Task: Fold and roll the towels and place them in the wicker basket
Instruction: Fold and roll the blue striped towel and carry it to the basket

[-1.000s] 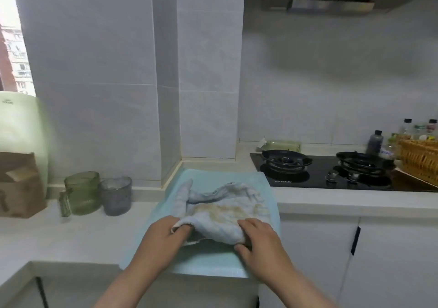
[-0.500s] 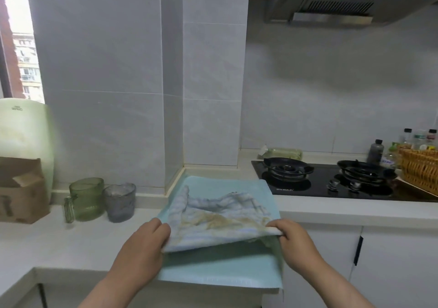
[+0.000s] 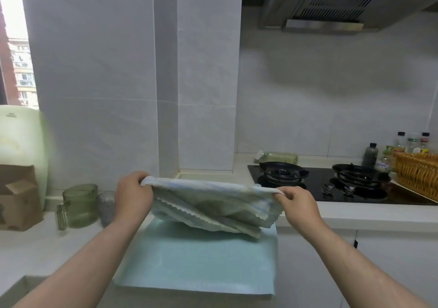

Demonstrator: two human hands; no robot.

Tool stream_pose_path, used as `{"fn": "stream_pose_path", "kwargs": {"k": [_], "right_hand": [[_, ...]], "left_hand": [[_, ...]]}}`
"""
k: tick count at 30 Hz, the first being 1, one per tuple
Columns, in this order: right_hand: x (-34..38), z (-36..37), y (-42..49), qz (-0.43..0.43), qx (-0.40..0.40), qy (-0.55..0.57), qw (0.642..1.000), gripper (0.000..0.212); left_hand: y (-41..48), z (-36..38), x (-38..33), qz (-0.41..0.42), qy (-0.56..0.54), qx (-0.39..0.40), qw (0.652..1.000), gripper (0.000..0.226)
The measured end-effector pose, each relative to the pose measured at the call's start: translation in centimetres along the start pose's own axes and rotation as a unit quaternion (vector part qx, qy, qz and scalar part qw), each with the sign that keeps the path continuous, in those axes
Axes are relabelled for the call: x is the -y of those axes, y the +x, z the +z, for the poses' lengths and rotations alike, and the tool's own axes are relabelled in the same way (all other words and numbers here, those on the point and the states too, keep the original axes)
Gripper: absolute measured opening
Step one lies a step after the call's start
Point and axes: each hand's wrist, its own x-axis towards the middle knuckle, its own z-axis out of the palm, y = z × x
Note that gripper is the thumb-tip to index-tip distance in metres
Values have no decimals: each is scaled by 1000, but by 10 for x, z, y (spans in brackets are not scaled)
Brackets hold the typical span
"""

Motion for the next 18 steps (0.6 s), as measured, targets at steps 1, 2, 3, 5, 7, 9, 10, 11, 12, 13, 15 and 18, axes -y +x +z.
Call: {"fn": "stream_pose_path", "kwargs": {"k": [1,2,3,5,7,9,10,11,12,13,15,18], "right_hand": [[6,-3,5,-3,0,11,1000,21],[13,-5,10,2,1,28,1000,23],[21,-8,14,4,2,46,999,24],[34,-12,23,18,12,92,996,22],[48,-19,30,66,24,181,981,16],[58,-26,37,127,36,291,948,13],[62,-30,39,147,44,335,930,12],[66,-33,40,159,50,367,915,11],[68,-34,41,168,49,388,905,10],[68,-33,41,179,48,403,896,10],[63,-27,40,208,43,428,878,11],[46,-16,30,257,69,427,864,12]], "left_hand": [[7,-2,-8,-10,-18,15,1000,20],[13,-3,-17,-41,-60,40,997,17],[16,-4,-26,-85,-114,68,987,16],[22,-6,-47,-172,-204,146,953,14],[27,-12,-64,-216,-258,231,913,14],[33,-16,-73,-237,-307,281,878,16],[38,-17,-77,-246,-326,295,863,21],[42,-16,-78,-255,-346,308,849,23],[45,-15,-79,-257,-360,320,838,23],[48,-12,-79,-257,-368,330,830,21],[49,-4,-74,-265,-376,338,821,26],[45,13,-52,-292,-384,348,804,41]]}}
